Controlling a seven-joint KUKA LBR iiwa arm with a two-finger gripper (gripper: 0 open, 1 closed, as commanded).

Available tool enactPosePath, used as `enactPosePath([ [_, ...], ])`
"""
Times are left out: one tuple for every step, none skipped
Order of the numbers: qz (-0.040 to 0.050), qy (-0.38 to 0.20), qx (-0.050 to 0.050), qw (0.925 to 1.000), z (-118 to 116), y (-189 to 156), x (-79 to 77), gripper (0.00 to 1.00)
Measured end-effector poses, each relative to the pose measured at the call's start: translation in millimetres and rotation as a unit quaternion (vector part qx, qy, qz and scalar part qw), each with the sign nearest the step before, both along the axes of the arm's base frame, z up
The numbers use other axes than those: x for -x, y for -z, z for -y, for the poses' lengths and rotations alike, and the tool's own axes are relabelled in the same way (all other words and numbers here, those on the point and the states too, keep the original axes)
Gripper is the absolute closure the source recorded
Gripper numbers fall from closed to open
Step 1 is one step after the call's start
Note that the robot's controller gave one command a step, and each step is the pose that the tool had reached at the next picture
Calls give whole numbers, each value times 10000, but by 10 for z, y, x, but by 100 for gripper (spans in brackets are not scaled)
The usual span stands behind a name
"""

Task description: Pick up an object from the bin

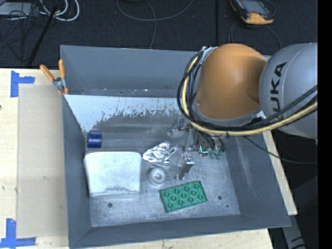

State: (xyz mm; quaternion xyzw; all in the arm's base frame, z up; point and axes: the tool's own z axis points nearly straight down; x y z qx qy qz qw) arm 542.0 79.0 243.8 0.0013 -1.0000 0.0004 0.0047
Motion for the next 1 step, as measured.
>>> enactPosePath([
  [70,1608,-9,9870,221,1722,299,0],
])
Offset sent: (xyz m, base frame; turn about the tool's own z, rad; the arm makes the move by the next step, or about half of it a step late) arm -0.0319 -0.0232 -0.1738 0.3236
